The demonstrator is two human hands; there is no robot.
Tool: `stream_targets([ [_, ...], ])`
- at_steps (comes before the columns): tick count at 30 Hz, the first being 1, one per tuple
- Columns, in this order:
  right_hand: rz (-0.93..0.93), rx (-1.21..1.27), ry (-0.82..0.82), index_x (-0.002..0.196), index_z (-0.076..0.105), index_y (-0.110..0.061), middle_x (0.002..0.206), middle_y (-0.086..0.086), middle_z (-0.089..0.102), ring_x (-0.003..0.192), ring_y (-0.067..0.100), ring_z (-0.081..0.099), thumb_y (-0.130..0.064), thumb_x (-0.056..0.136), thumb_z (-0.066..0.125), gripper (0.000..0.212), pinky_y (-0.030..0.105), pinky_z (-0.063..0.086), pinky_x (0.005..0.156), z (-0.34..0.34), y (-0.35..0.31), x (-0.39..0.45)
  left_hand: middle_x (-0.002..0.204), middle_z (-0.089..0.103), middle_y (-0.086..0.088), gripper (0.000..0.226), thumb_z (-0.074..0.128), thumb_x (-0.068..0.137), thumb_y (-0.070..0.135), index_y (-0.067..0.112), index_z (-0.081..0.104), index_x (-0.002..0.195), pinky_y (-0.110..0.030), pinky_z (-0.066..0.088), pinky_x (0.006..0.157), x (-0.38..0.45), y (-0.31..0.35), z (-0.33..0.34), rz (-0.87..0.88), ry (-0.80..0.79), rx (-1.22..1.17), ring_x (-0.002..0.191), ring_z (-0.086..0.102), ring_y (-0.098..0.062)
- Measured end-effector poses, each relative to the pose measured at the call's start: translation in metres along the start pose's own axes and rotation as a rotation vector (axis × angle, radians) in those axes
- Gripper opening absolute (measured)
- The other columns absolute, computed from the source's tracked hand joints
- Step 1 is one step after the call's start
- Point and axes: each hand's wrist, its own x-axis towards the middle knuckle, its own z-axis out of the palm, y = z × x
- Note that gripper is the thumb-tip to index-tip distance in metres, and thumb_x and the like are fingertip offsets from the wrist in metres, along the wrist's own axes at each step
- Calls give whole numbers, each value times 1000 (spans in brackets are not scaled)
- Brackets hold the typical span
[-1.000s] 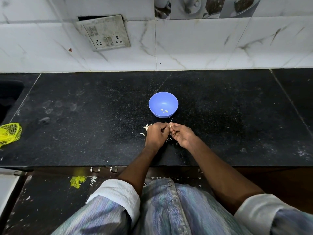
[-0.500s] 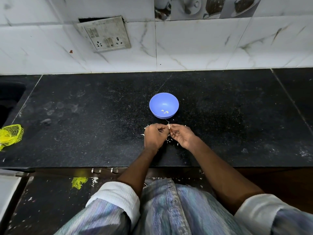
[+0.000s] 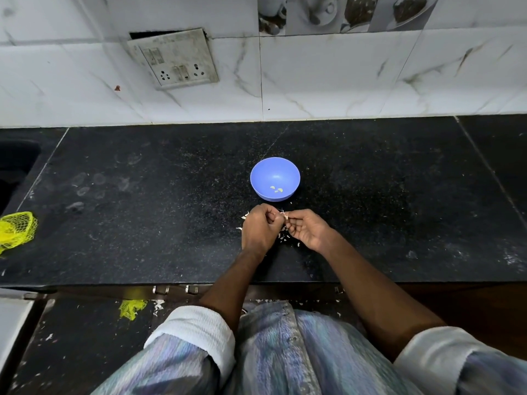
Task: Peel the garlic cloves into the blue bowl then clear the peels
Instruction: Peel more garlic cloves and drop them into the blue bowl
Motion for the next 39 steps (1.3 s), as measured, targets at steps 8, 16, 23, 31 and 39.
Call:
stream_targets([
  [8, -13, 48, -24, 105, 73, -2, 82, 6, 70, 65, 8, 62, -8, 94, 62, 16, 16, 51, 56, 0, -2, 0, 72, 65, 3, 29, 67, 98, 34, 16, 64, 75, -37, 53, 65, 3, -4, 1, -18, 63, -7, 67, 61, -19],
  [16, -78, 58, 26, 99, 71, -6, 76, 5, 70, 67, 9, 64, -5, 95, 65, 7, 17, 53, 58, 3, 0, 1, 81, 70, 12, 14, 85, 81, 22, 25, 73, 88, -27, 58, 67, 2, -5, 2, 16, 27, -58, 65, 66, -4],
  [23, -189, -31, 30, 100, 72, -5, 77, 5, 74, 69, 10, 65, 3, 95, 65, 11, 19, 55, 65, 1, 5, -3, 82, 77, 13, 5, 79, 88, 24, 23, 83, 90, -24, 58, 69, -2, -2, 3, 33, 9, -6, 71, 69, 1],
  [31, -319, -271, 84, 93, 74, -3, 73, 6, 73, 61, 10, 60, 3, 92, 69, 8, 18, 51, 59, -3, 7, -6, 70, 75, 15, 10, 76, 81, 15, 21, 82, 74, -29, 57, 64, 0, -6, 5, 5, -25, -25, 66, 70, -2],
  [39, -349, -405, 126, 98, 74, 2, 75, 8, 75, 59, 8, 63, 1, 91, 70, 8, 19, 53, 62, -5, 7, -5, 74, 77, 15, 9, 81, 83, 13, 19, 84, 77, -29, 60, 67, 3, -8, 1, 19, -73, -47, 70, 73, -1],
])
